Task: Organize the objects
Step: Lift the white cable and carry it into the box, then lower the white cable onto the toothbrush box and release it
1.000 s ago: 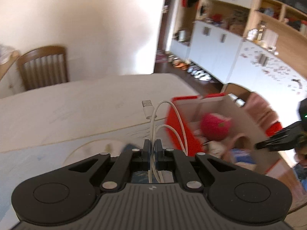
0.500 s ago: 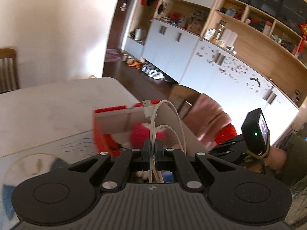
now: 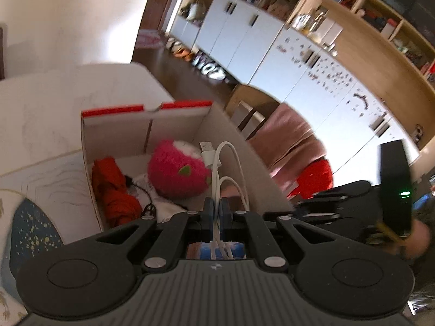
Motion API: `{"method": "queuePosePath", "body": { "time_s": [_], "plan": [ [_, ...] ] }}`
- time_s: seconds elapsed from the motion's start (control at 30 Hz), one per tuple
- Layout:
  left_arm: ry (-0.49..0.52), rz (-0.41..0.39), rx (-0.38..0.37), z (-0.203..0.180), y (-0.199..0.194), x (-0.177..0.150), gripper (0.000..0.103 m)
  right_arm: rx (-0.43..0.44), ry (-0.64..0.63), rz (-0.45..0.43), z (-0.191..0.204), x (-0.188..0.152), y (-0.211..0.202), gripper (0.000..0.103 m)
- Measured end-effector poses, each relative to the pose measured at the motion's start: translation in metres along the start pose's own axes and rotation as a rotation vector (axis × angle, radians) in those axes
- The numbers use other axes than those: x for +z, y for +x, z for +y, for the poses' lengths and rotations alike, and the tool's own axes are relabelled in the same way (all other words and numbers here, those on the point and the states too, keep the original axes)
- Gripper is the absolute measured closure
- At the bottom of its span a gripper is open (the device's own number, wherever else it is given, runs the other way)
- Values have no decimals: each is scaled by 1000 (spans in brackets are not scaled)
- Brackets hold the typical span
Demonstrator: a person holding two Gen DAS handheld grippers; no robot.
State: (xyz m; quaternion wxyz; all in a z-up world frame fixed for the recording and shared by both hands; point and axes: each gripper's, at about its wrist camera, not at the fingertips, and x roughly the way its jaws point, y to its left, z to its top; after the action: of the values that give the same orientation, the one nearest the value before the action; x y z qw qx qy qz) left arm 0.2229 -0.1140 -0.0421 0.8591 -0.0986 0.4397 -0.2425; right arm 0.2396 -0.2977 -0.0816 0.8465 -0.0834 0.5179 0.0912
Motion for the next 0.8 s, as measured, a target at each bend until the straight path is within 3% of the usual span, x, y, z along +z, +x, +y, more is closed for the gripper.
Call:
{"method": "queuePosePath", "body": {
  "time_s": [0.33,0.8],
  "plan": [
    [31,118,90,15,37,-5,100,0,0,0,0,0,0,98],
    [90,177,142,9,48,-3,98,5,10,-10,-5,-3,-4,98]
  ]
}}
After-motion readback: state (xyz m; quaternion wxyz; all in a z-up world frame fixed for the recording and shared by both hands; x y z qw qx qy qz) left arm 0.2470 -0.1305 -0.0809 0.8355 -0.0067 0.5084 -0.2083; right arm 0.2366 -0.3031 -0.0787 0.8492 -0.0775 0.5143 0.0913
